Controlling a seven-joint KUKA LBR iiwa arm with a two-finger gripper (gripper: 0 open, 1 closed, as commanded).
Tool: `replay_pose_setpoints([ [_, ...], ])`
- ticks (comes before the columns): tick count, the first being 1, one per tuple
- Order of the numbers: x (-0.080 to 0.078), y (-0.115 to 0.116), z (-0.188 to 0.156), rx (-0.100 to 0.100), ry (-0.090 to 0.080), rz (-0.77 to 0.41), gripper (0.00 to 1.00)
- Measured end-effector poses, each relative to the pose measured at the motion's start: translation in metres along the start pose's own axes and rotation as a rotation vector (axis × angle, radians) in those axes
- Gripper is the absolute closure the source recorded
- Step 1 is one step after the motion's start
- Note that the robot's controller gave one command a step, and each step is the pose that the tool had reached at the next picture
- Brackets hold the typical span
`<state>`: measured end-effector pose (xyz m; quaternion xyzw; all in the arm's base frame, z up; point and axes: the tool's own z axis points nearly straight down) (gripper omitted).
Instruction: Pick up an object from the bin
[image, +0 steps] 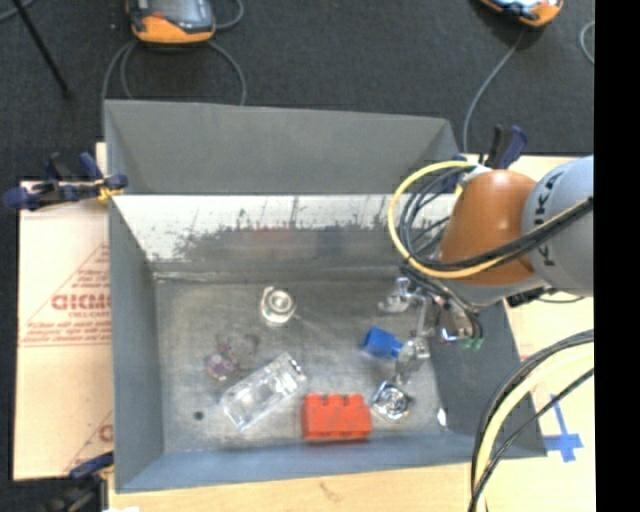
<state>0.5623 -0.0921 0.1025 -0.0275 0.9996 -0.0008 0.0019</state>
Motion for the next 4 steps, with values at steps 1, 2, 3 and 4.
replay_pose_setpoints([
  [1, 0.014, -0.011, -0.018, -0.003, 0.003, 0.056, 0.00],
  [2, 0.007, 0.002, 0.026, -0.003, -0.006, 0.289, 0.00],
  [3, 0.005, 0.001, 0.023, 0.000, -0.003, 0.284, 0.00],
  [4, 0.004, 0.000, 0.023, 0.002, -0.008, 0.284, 1.00],
])
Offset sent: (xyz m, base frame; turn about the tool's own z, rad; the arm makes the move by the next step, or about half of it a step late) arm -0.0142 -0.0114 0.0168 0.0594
